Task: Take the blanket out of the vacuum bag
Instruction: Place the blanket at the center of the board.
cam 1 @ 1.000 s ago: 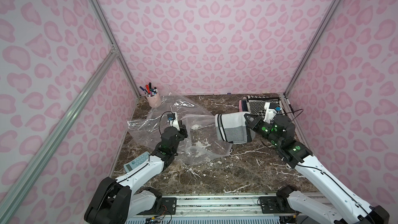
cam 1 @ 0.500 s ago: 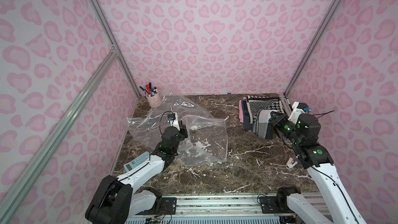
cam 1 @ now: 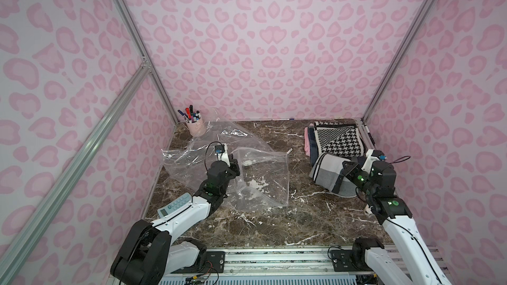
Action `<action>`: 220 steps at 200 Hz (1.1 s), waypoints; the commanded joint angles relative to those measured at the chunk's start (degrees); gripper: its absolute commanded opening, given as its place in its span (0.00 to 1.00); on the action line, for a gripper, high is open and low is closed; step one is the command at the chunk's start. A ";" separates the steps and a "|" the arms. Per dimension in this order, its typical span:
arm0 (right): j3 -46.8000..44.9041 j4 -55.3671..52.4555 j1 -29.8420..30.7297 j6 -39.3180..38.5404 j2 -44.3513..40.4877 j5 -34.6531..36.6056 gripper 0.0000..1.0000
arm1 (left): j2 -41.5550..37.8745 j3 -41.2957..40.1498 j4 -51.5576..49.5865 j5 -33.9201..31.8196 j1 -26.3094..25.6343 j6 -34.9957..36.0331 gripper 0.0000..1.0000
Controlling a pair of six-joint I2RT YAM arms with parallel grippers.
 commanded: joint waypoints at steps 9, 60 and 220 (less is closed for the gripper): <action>-7.87 7.22 1.56 6.83 -3.96 -3.16 0.00 | 0.58 0.36 1.23 -0.03 0.05 0.09 0.04; -12.92 1.41 6.25 9.85 -13.93 0.50 0.00 | 2.20 0.57 2.37 1.63 0.01 -1.16 0.04; 4.43 -1.81 -0.77 -3.59 -1.70 1.45 0.00 | 0.95 -0.12 1.74 1.60 -0.03 -0.85 0.04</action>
